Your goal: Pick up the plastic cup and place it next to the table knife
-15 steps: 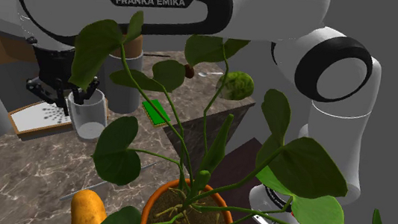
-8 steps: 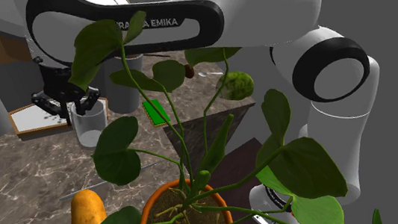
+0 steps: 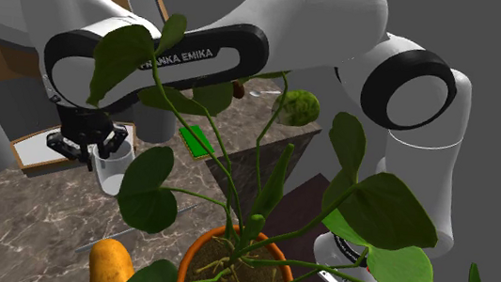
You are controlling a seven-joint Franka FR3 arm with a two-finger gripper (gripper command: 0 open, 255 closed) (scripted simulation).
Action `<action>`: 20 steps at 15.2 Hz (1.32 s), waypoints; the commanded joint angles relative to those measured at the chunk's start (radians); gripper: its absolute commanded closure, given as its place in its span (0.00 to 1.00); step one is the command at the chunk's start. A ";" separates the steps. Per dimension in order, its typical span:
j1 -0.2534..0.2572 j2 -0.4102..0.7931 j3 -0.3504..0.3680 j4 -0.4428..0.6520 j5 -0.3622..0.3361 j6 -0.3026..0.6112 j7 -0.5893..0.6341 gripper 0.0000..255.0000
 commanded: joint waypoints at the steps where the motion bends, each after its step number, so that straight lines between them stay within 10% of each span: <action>1: 0.000 0.000 0.000 -0.005 0.000 0.006 0.000 1.00; 7: 0.000 0.000 0.000 -0.005 0.000 0.006 0.000 1.00; 8: 0.000 0.000 0.000 -0.005 0.000 0.006 0.000 0.00; 20: -0.002 -0.022 0.002 0.089 0.005 -0.110 -0.003 0.00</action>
